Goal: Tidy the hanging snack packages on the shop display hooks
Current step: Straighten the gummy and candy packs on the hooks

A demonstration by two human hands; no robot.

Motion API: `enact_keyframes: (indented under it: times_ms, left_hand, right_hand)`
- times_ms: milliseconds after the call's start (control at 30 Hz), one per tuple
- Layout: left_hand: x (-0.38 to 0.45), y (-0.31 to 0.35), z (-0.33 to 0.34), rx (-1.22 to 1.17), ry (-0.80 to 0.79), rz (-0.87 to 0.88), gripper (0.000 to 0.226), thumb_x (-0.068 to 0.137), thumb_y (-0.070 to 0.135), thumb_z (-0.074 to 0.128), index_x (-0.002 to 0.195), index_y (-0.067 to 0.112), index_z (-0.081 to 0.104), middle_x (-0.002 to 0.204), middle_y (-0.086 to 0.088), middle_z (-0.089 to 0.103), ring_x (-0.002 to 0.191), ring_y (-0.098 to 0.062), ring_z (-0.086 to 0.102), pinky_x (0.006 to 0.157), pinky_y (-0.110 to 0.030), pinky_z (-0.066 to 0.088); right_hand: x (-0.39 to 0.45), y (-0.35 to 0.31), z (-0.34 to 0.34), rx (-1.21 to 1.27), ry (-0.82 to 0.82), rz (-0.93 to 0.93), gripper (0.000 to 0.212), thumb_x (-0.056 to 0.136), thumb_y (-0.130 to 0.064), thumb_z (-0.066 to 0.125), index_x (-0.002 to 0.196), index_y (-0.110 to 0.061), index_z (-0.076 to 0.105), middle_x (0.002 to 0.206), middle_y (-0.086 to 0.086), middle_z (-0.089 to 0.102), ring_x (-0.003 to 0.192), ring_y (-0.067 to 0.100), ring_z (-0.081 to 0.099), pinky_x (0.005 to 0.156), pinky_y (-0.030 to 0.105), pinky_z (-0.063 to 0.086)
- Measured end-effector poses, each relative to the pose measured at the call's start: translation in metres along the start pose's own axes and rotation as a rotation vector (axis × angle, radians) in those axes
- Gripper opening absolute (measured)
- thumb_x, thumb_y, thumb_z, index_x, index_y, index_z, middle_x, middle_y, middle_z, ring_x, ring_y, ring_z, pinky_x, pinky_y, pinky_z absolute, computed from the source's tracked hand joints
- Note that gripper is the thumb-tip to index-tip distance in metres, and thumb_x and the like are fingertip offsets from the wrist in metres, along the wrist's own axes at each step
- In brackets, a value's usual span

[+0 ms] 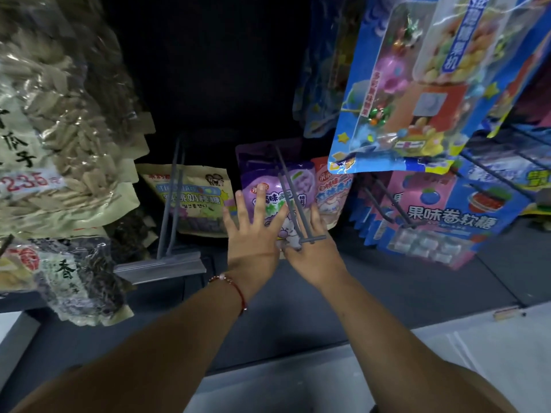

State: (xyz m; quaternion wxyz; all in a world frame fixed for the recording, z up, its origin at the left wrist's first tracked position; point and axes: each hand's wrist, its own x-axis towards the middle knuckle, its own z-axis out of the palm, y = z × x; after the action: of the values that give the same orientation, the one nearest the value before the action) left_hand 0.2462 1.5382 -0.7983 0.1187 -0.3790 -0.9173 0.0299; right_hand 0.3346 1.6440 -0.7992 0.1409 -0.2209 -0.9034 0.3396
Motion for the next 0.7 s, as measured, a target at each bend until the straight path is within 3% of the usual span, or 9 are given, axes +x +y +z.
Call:
enact_keyframes:
  times_ms: [167,400,700]
  left_hand:
    - [0.000,-0.003,-0.013,-0.010,-0.055,0.000,0.075,0.093,0.035,0.055,0.152,0.037,0.009,0.161,-0.014,-0.031,0.147,-0.053,-0.015,0.115,-0.069,0.007]
    - [-0.028,-0.007,-0.035,-0.044,-0.140,0.053,0.084,0.097,0.046,0.048,0.157,0.031,-0.009,0.161,-0.019,-0.028,0.146,-0.057,-0.010,0.116,-0.068,0.010]
    - [-0.087,0.025,-0.072,-0.190,-0.245,0.224,0.095,0.087,0.081,0.032,0.156,0.038,-0.018,0.166,-0.013,-0.018,0.152,-0.042,-0.006,0.120,-0.058,0.010]
  right_hand:
    - [0.001,0.001,-0.007,-0.114,-0.086,0.039,0.088,0.093,-0.037,0.061,0.157,-0.040,0.001,0.167,0.002,-0.012,0.154,0.025,-0.008,0.125,0.042,0.012]
    - [-0.030,-0.008,-0.043,-0.287,-0.157,0.091,0.086,0.095,-0.043,0.057,0.159,-0.032,0.000,0.167,0.005,-0.009,0.153,0.031,-0.005,0.122,0.045,0.009]
    - [-0.123,-0.001,-0.124,-0.506,-0.115,0.266,0.085,0.094,-0.067,0.043,0.159,-0.032,0.001,0.167,0.007,-0.011,0.153,0.034,-0.005,0.122,0.050,0.000]
